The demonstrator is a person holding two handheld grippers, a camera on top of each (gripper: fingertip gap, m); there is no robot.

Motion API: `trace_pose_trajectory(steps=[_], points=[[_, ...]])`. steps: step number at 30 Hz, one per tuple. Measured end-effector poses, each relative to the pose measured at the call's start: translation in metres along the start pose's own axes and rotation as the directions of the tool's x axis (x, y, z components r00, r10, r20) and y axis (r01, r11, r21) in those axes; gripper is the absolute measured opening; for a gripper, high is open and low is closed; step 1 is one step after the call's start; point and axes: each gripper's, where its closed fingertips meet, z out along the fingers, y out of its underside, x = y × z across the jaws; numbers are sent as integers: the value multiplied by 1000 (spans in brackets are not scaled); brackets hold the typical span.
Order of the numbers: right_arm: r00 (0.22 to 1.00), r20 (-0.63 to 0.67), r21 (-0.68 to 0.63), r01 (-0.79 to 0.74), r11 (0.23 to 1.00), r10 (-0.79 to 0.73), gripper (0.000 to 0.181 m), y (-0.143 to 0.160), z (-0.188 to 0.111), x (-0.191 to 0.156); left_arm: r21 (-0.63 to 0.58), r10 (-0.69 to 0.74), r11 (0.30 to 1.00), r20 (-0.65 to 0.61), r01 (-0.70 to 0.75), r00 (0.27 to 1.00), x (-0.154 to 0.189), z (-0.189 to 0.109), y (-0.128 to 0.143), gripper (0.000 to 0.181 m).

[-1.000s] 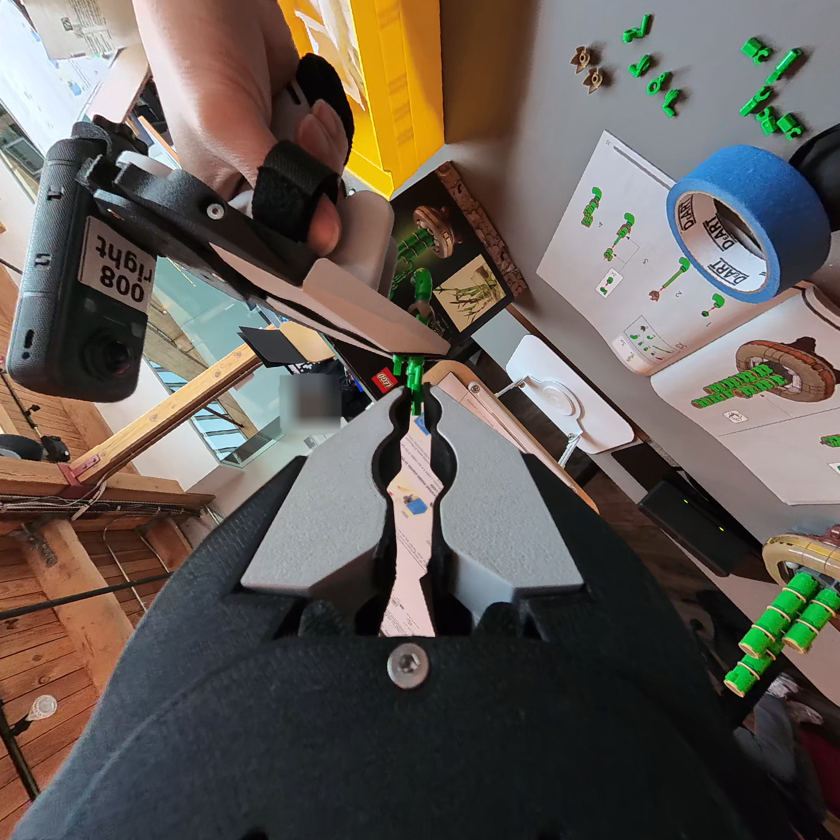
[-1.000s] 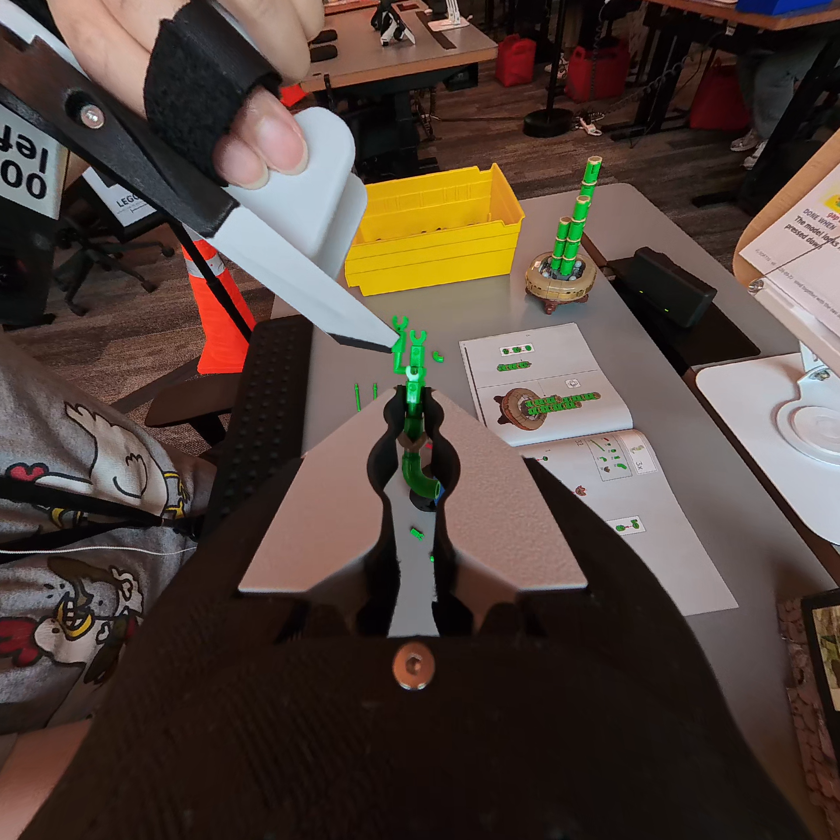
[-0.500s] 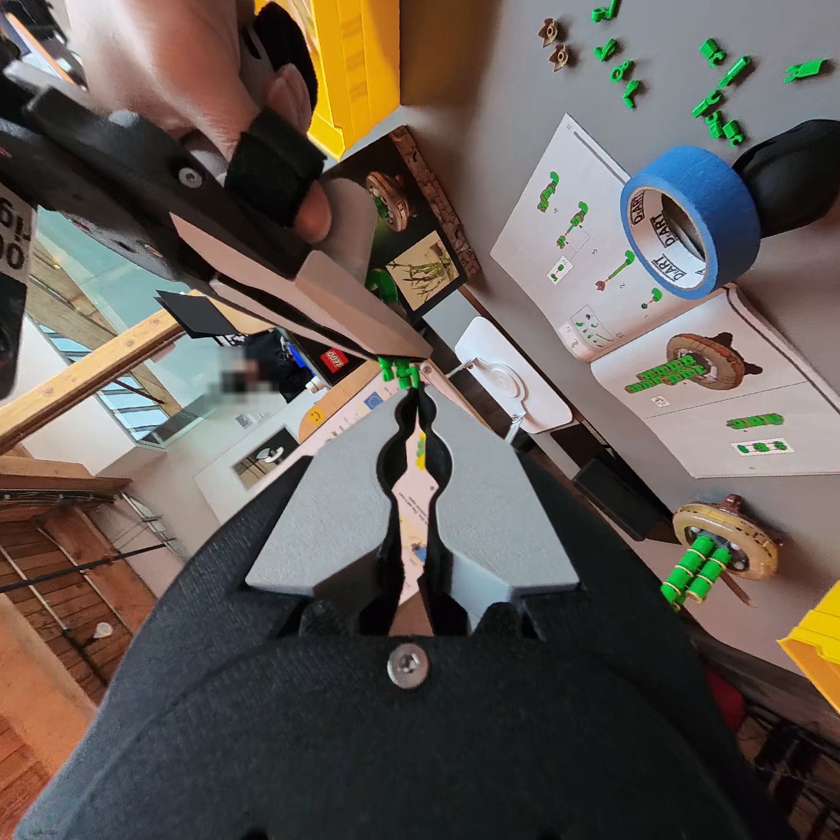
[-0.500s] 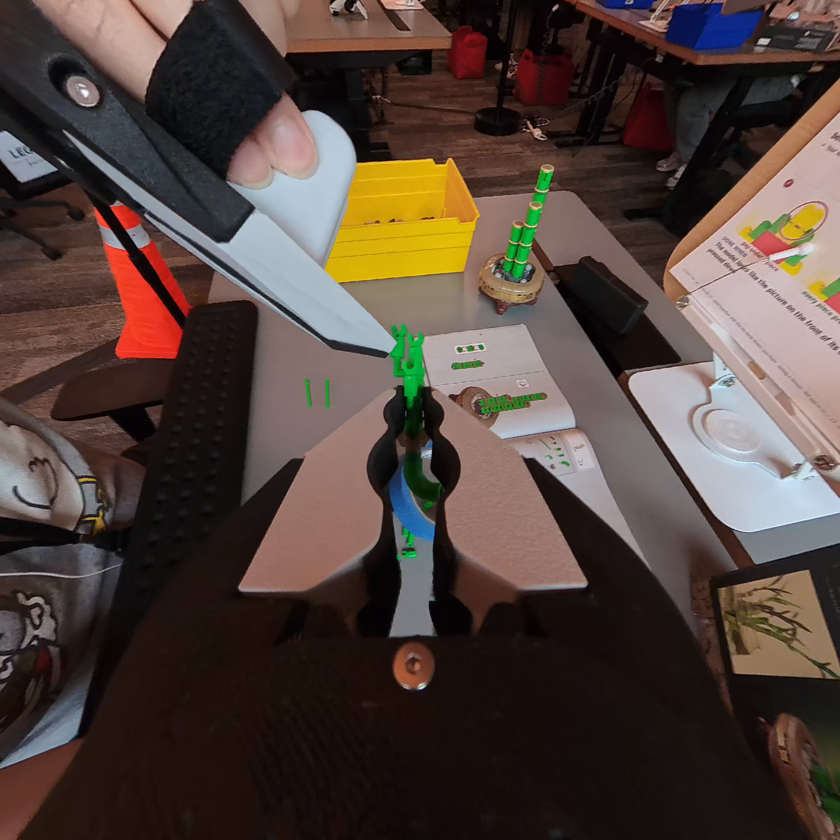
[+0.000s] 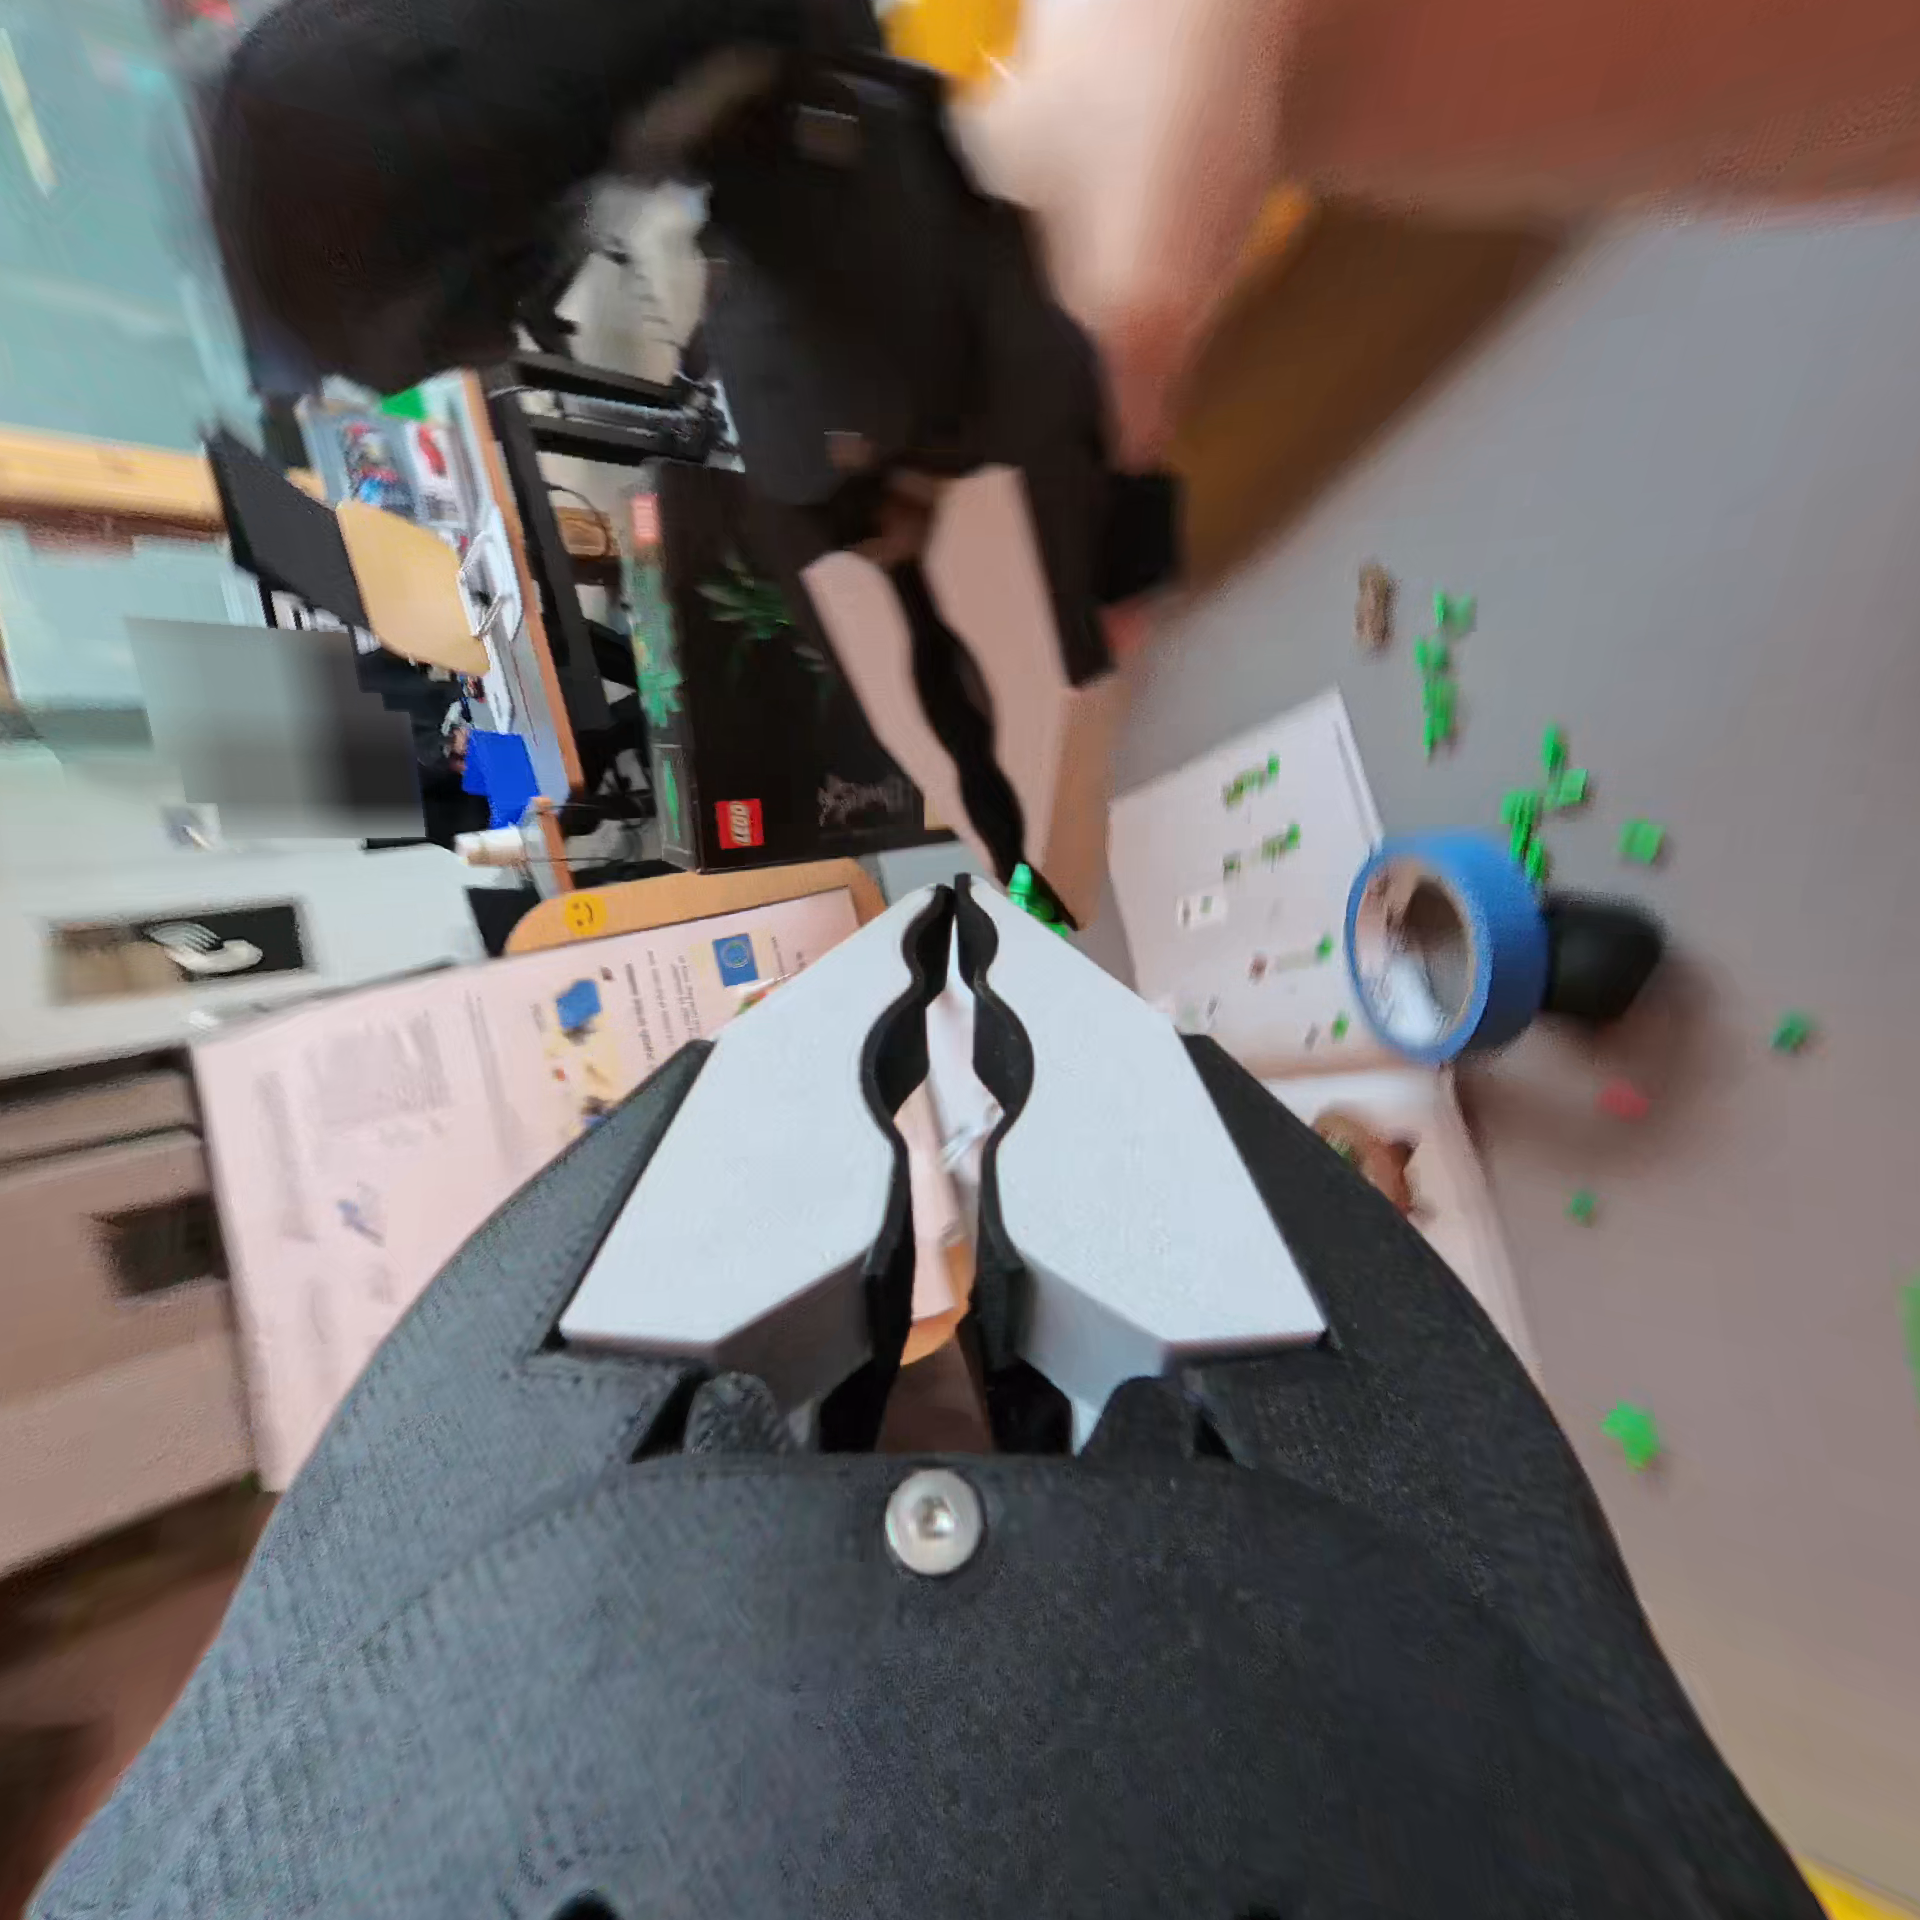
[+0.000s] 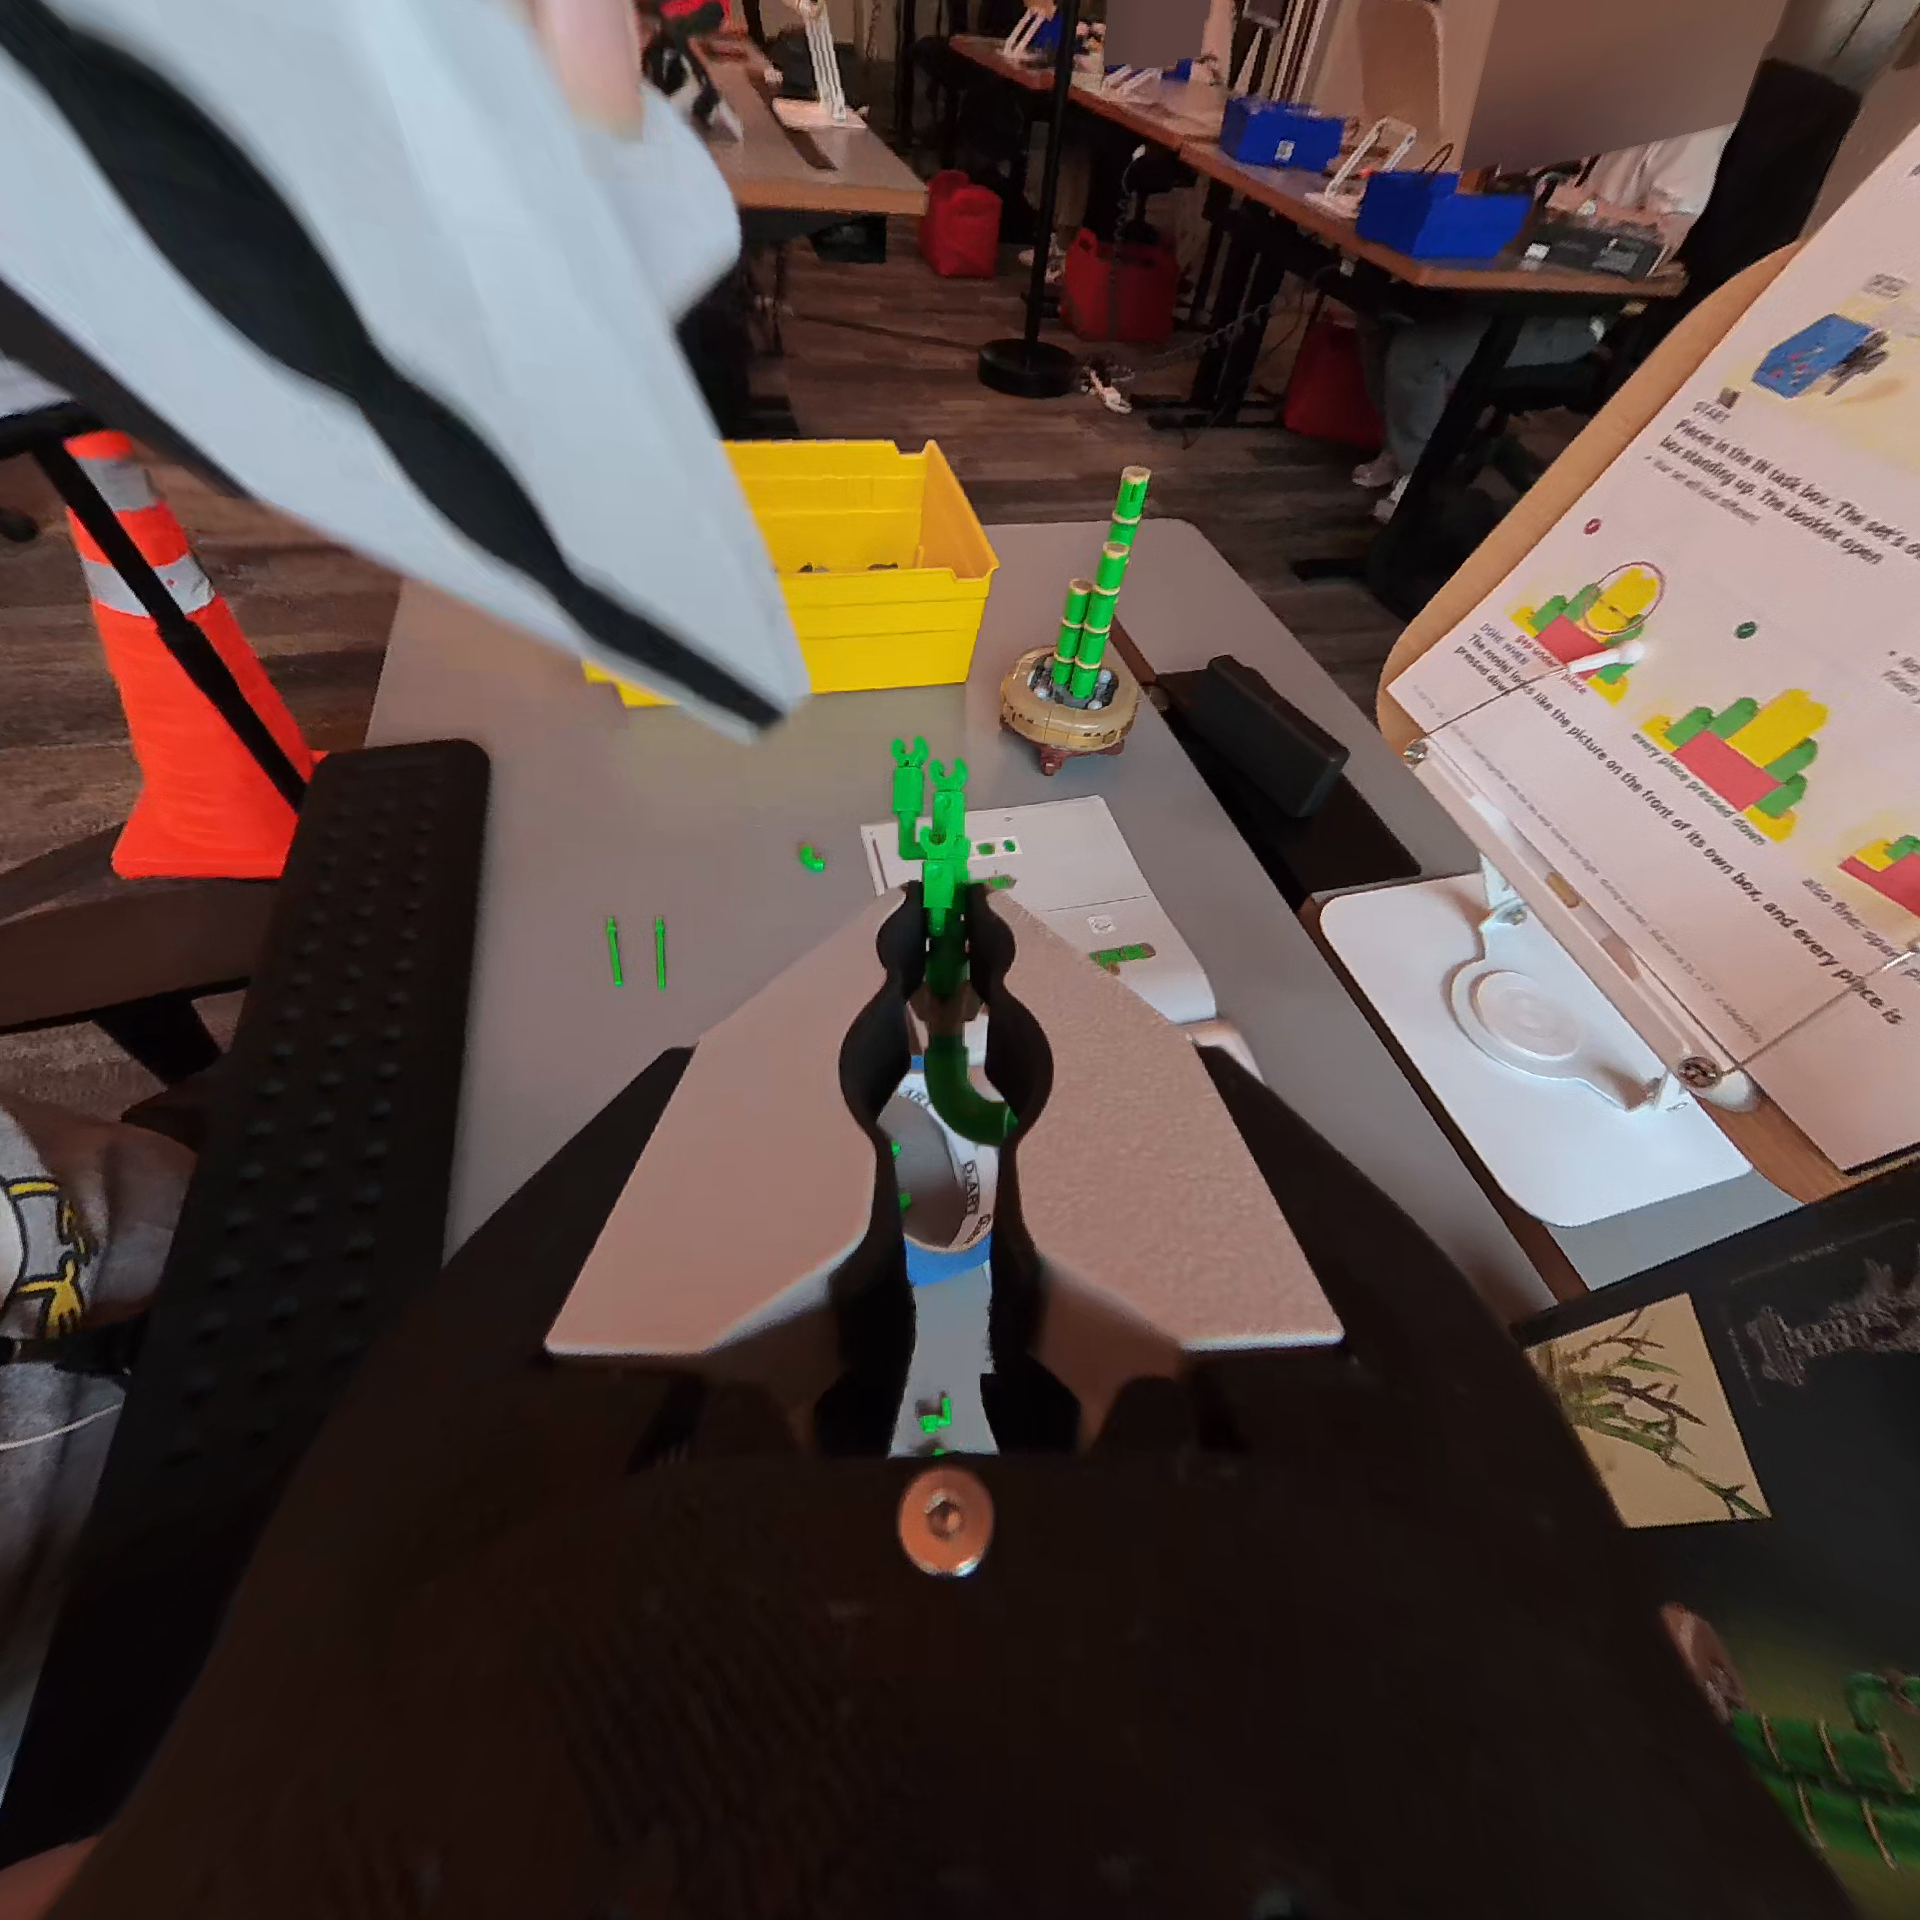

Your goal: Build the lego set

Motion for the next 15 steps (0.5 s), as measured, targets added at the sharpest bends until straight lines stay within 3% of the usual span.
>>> trace_pose_trajectory(steps=[1, 3, 6, 9, 10, 11, 15], points=[[1000, -15, 26, 1, 1000, 0, 5, -4, -3, 3, 67, -137, 988, 6, 136, 991, -13, -8, -3, 0], [999, -48, 99, 13, 995, -9, 5, -15, -11, 8, 225, -402, 890, -28, 397, 915, -37, -26, -5, 8], [986, -149, 254, 106, 961, -69, 4, -42, -30, 14, 461, -653, 605, -180, 650, 736, -56, -55, 0, 27], [960, -247, 357, 218, 908, -134, 4, -65, -48, 11, 638, -716, 269, -368, 721, 593, -56, -77, 2, 31], [942, -299, 375, 262, 889, -152, 4, -71, -53, 12, 660, -723, 186, -409, 728, 556, -53, -79, 2, 30], [922, -350, 384, 300, 873, -163, 5, -76, -57, 13, 671, -730, 141, -426, 728, 534, -50, -76, 3, 29], [838, -503, 399, 442, 803, -211, 4, -93, -67, 9, 726, -753, 110, -385, 679, 533, -42, -61, -6, 26]])
